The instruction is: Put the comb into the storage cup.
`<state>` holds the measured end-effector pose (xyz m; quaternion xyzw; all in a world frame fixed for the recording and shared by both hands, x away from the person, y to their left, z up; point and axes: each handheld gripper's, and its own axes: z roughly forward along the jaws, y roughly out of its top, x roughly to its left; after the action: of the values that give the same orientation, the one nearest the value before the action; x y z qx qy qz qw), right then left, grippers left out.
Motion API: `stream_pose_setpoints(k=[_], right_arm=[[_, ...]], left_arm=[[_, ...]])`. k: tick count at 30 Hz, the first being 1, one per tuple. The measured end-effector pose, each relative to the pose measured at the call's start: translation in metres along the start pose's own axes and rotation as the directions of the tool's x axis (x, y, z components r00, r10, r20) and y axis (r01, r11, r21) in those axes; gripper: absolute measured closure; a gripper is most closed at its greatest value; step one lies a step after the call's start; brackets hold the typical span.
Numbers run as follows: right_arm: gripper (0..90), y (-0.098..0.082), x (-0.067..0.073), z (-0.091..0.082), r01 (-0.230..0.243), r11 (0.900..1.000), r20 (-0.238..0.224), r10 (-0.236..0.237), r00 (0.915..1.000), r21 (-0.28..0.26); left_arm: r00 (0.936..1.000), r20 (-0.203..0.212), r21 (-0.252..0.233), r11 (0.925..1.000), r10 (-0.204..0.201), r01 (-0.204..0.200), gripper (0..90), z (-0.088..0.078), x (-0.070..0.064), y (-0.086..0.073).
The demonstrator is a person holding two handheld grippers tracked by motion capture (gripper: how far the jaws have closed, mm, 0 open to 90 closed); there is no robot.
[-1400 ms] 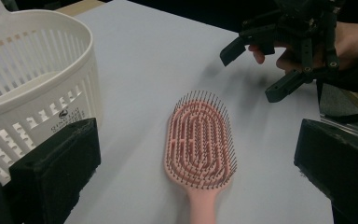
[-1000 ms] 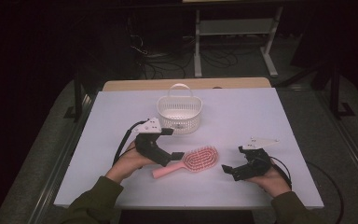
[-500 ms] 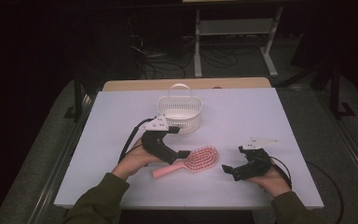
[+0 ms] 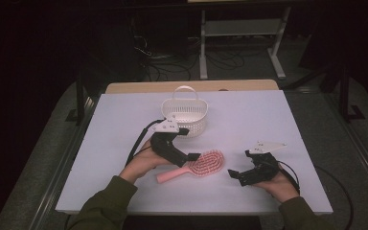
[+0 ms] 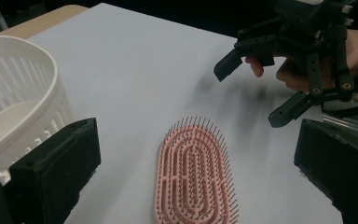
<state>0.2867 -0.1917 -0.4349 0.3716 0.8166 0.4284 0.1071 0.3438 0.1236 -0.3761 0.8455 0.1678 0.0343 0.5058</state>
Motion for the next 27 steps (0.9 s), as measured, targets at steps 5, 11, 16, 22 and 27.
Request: stream_pose_setpoints(k=[5,11,16,22,27], right_arm=[[0.0,-0.0001,-0.0002,-0.0003,-0.002,1.0,0.002,0.002,1.0,0.0],[0.0,-0.0002,-0.0001,-0.0002,-0.001,1.0,0.003,0.001,1.0,0.001],[0.0,-0.0003,0.0,0.0,0.0,1.0,0.003,0.0,1.0,0.001],[0.0,-0.0003,-0.0002,0.0,-0.001,1.0,0.003,0.001,1.0,0.002],[0.0,-0.0003,-0.0003,-0.0002,-0.002,1.0,0.004,0.002,1.0,0.002]], left_arm=[[1.0,-0.001,0.017,0.9998,0.008,-0.008,0.0,0.002,-0.0006,-0.0014],[0.9998,-0.006,0.058,0.9981,0.021,-0.021,0.0,0.0027,-0.0014,-0.003],[0.9997,-0.014,0.078,0.9968,0.018,-0.017,0.0,0.0011,-0.0006,-0.0046],[0.9995,-0.014,0.109,0.9936,0.028,-0.027,0.0,0.0012,-0.0005,-0.0081],[0.9994,-0.015,0.125,0.9917,0.033,-0.03,0.0,0.0004,-0.0007,-0.0093]])
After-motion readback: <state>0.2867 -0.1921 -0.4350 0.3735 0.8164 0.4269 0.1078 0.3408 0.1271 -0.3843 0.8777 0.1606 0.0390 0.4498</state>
